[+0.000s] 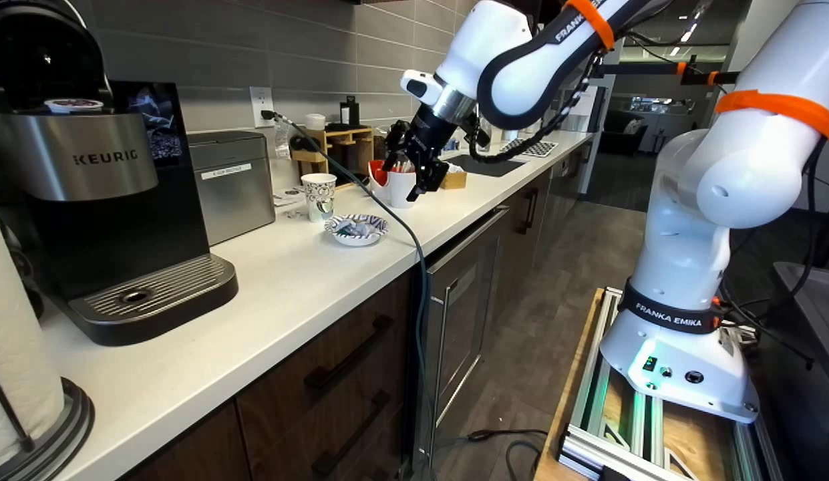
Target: Put the ball in the top cupboard
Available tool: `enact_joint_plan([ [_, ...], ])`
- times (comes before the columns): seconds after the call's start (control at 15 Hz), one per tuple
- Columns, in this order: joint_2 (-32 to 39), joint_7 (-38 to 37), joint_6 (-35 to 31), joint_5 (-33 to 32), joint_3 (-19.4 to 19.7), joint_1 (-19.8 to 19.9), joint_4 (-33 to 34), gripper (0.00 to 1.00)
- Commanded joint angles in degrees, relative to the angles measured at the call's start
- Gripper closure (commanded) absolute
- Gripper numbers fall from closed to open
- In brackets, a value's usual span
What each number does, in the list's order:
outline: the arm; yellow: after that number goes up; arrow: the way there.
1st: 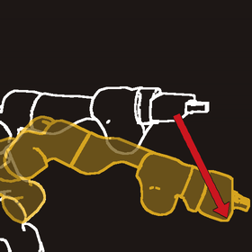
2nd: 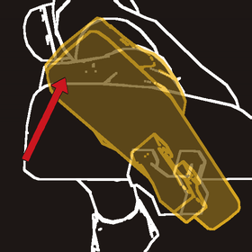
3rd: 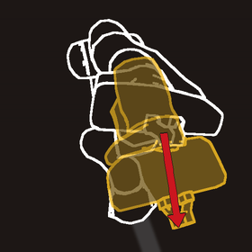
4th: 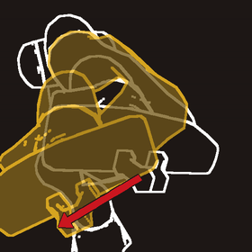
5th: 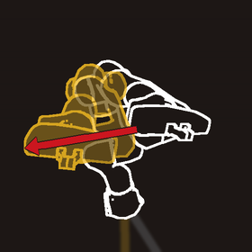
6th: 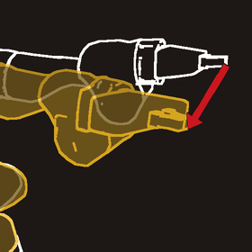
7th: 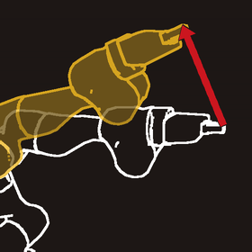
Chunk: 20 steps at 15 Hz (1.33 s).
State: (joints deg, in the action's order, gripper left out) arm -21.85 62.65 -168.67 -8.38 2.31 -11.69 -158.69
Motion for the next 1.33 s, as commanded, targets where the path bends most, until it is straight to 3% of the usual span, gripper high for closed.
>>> enact_joint_plan([
  [0.0, 8.59, -1.91, -13.45, -13.31, -6.55, 11.03, 0.0, 0.0],
  [0.13, 10.05, -3.19, -16.74, -19.95, -11.04, 19.43, 0.01, 0.0],
  [0.27, 11.18, -4.04, -18.93, -22.87, -13.8, 25.05, 0.13, 0.0],
  [0.4, 13.22, -6.18, -20.29, -23.55, -15.82, 28.04, 0.26, 0.0],
  [0.47, 13.8, -7.45, -19.13, -23.55, -16.78, 28.78, 0.27, 0.0],
  [0.53, 12.12, -4.33, -18.51, -21.65, -14.58, 26.62, 0.27, 0.0],
  [0.8, 13.53, -5.83, -18.51, -21.82, -16.16, 27.81, 0.38, 0.0],
  [0.87, 17.5, -6.34, -22.7, -21.63, -14.84, 24.87, 0.44, 0.0],
  [0.93, 16.75, -6.29, -23.96, -22.33, -16.34, 26.77, 0.46, 0.0],
  [1.27, 22.51, -3.39, -32.83, -19.71, -18.79, 26.67, 0.47, 0.0],
])
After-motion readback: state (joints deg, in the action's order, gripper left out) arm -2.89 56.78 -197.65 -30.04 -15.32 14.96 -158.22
